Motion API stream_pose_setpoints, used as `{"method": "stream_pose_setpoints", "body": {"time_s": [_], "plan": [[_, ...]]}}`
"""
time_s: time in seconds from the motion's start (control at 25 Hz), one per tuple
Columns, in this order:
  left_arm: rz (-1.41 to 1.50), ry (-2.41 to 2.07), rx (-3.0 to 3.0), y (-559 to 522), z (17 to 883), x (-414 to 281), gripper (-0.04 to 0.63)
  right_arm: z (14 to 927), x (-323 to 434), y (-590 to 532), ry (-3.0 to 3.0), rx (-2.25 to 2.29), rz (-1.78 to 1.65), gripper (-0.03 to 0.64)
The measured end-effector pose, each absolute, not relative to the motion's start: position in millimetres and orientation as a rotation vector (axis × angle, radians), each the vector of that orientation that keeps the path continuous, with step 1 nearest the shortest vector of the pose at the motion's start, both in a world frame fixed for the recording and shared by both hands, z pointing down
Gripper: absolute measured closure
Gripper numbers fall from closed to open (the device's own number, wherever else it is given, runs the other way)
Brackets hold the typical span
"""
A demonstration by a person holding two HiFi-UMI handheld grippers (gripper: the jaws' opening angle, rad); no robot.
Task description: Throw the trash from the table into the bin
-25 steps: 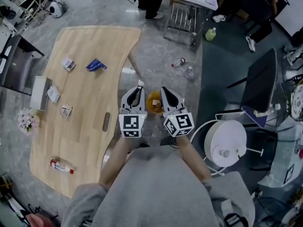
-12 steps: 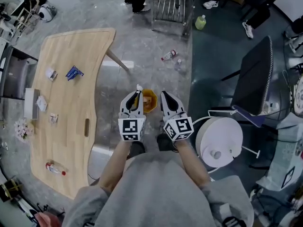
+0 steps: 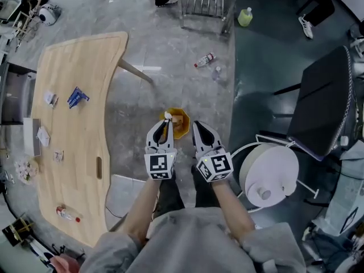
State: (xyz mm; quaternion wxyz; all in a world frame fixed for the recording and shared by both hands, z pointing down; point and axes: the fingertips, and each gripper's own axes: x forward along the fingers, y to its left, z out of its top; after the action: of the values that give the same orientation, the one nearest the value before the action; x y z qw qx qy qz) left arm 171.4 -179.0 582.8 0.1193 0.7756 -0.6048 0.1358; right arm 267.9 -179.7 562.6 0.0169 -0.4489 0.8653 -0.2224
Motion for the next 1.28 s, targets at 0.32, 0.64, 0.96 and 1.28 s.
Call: {"method": "stream_pose_setpoints", "body": {"time_s": [0.32,0.64,0.96,1.28], "plan": [[0.394,-1.737,2.215,-178,650,158,0.56,625,263,-187,2.657,-1.471,-0.793,0.612],[0.411,-1.726,2.157,-174,711,149,0.56,664,255,-187,2.669,-1.475,-0.83,0.612],[0.43,-1.677,2.159,-174,776,151,0.56,721,245,-186,2.711,-1.46,-0.877,0.612],[0.492,-1.629,2.122,-165,840,154,0.56,751,247,-179,2.701,-1.468,-0.93,0.612]]}}
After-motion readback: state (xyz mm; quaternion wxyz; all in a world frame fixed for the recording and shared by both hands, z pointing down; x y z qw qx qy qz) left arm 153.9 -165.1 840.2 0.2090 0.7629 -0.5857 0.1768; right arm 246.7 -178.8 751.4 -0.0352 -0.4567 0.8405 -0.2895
